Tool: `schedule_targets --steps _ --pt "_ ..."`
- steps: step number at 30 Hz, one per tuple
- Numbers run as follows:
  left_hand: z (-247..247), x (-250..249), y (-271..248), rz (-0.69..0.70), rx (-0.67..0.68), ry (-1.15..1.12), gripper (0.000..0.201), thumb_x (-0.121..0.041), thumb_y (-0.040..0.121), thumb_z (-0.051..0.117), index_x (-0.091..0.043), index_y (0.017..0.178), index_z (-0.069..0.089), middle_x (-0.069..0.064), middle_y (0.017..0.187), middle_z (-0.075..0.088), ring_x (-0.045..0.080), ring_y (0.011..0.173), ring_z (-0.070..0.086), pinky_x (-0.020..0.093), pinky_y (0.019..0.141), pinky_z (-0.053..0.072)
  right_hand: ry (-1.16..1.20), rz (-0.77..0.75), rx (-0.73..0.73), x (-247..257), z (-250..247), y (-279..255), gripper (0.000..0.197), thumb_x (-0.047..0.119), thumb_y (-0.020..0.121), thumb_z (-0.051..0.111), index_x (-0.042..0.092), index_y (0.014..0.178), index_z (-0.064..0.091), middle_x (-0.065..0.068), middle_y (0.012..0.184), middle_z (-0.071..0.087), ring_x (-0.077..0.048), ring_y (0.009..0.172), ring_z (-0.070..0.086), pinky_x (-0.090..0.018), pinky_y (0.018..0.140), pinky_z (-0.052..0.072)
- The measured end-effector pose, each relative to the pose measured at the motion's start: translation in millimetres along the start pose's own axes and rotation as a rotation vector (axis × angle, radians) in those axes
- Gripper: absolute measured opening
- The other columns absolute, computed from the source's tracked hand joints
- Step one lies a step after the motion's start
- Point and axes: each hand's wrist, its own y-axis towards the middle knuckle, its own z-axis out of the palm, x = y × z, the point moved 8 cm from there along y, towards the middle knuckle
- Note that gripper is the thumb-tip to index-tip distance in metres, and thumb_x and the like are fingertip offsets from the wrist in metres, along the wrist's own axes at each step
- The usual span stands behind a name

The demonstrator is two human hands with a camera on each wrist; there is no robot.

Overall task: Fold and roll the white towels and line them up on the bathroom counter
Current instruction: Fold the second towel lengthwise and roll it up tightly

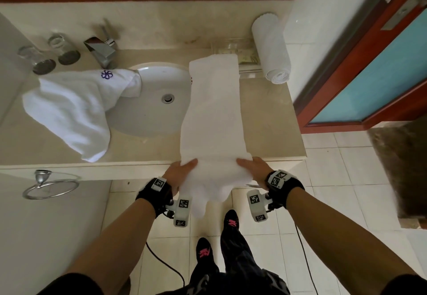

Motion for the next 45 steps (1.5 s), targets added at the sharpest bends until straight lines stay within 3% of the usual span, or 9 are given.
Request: schedule_targets --steps 5,10,14,17,22,28,34,39,45 --pt "19 -89 -19 0.184 0.200 -0.125 0.056 -0.014 0.062 0.075 -0.016 0.116 0.060 0.008 0.104 0.073 0.028 0.092 0.069 0.041 0.073 0.058 0.310 -0.197 0.125 97 1 -12 0.031 0.013 0.081 0.072 0.008 0.110 0.066 -0.015 0.109 0.071 -0.032 0.097 0.069 -0.042 0.080 0.057" --pt "21 -146 -31 0.304 0.251 -0.011 0.072 0.008 0.068 0.069 -0.015 0.134 0.049 0.011 0.115 0.070 0.029 0.099 0.069 0.045 0.073 0.058 0.010 -0.287 0.244 142 5 -22 0.078 -0.003 0.068 0.080 0.020 0.135 0.049 -0.008 0.124 0.066 -0.028 0.111 0.064 -0.046 0.082 0.057" --pt "4 -181 -29 0.362 0.049 -0.085 0.059 -0.007 0.088 0.066 -0.012 0.141 0.042 0.015 0.128 0.060 0.020 0.083 0.071 0.029 0.055 0.056 0.110 -0.319 0.056 172 -23 -24 0.058 0.002 0.083 0.071 0.013 0.136 0.051 -0.007 0.111 0.068 -0.028 0.097 0.068 -0.034 0.065 0.059" --pt "-2 -184 -19 0.286 0.044 -0.236 0.086 -0.042 0.068 0.084 -0.025 0.138 0.036 0.008 0.112 0.061 0.020 0.074 0.069 0.033 0.051 0.055 0.359 -0.312 -0.032 187 -44 -16 0.078 0.022 0.085 0.073 0.023 0.150 0.028 -0.010 0.131 0.056 -0.030 0.103 0.064 -0.049 0.086 0.056" --pt "19 -144 -6 0.131 0.059 -0.190 0.079 -0.001 0.088 0.065 -0.035 0.146 0.024 0.016 0.109 0.066 0.031 0.079 0.068 0.042 0.067 0.058 -0.038 -0.171 0.005 166 -35 -1 0.106 0.009 0.078 0.079 0.035 0.153 0.009 -0.013 0.116 0.058 -0.035 0.096 0.066 -0.054 0.082 0.055" --pt "12 -160 0 0.163 -0.095 -0.326 0.056 -0.012 0.094 0.052 -0.028 0.145 0.036 0.011 0.110 0.060 0.028 0.087 0.065 0.044 0.063 0.056 0.036 -0.253 0.020 194 -28 -2 0.047 -0.001 0.089 0.064 0.017 0.130 0.051 -0.014 0.110 0.064 -0.021 0.078 0.065 -0.028 0.054 0.057" --pt "40 -123 -3 0.050 0.023 -0.323 0.077 0.005 0.079 0.072 -0.030 0.135 0.032 0.015 0.126 0.048 0.035 0.096 0.059 0.046 0.069 0.054 0.068 -0.245 0.040 186 -21 6 0.020 0.001 0.092 0.058 0.015 0.106 0.062 -0.010 0.104 0.065 -0.019 0.079 0.064 -0.028 0.063 0.055" --pt "41 -132 -6 0.289 -0.165 0.333 0.102 -0.024 0.053 0.094 -0.037 0.134 0.034 -0.002 0.131 0.033 0.024 0.112 0.048 0.039 0.088 0.052 0.078 -0.237 0.003 186 -17 4 0.019 0.002 0.092 0.058 0.015 0.101 0.069 -0.006 0.101 0.067 -0.018 0.081 0.063 -0.025 0.064 0.054" --pt "26 -154 -9 0.512 -0.431 0.562 0.041 -0.015 0.070 0.074 -0.018 0.109 0.059 0.005 0.128 0.044 0.021 0.096 0.052 0.025 0.078 0.045 0.043 -0.244 0.043 197 -16 -12 0.022 -0.002 0.092 0.056 0.002 0.111 0.067 -0.006 0.091 0.065 -0.014 0.071 0.060 -0.017 0.048 0.050"
